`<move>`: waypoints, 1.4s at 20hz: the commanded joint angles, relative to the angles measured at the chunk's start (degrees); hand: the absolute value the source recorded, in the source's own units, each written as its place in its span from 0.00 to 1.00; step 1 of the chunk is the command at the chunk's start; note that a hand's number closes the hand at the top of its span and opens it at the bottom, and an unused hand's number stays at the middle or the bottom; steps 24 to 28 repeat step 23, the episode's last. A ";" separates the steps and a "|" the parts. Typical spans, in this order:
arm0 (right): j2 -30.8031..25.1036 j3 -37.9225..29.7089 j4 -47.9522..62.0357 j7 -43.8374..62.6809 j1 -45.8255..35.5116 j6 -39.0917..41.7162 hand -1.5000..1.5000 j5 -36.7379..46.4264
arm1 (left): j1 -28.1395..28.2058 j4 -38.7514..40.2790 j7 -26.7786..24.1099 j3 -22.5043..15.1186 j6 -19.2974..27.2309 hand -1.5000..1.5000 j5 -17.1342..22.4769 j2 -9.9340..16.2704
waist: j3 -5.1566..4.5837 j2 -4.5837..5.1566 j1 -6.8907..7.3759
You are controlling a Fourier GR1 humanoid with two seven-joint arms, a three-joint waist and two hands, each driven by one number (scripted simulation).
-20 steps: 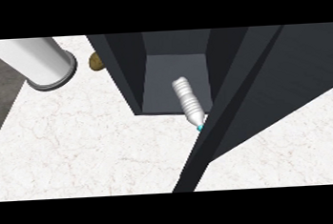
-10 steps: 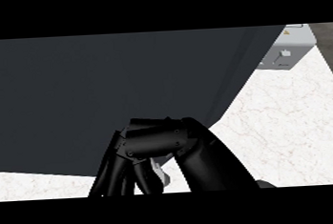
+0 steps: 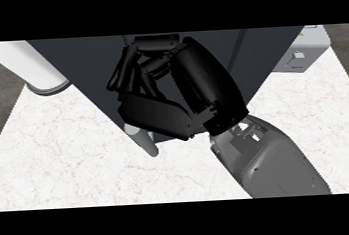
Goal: Pick up the bottled water, place it into the cabinet and close the cabinet
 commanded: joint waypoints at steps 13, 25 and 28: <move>-0.04 -9.87 32.37 -16.04 -8.47 7.39 1.00 -1.93 | -2.69 3.17 1.84 3.95 -4.74 1.00 1.05 -1.41 | -0.06 0.62 0.39; -2.62 -11.33 38.29 -18.95 -11.99 7.40 1.00 -2.89 | -2.96 1.05 4.94 5.18 -5.32 1.00 3.75 0.42 | -0.06 0.85 1.31; -2.62 -11.33 38.29 -18.95 -11.99 7.40 1.00 -2.89 | -2.96 1.05 4.94 5.18 -5.32 1.00 3.75 0.42 | -0.06 0.85 1.31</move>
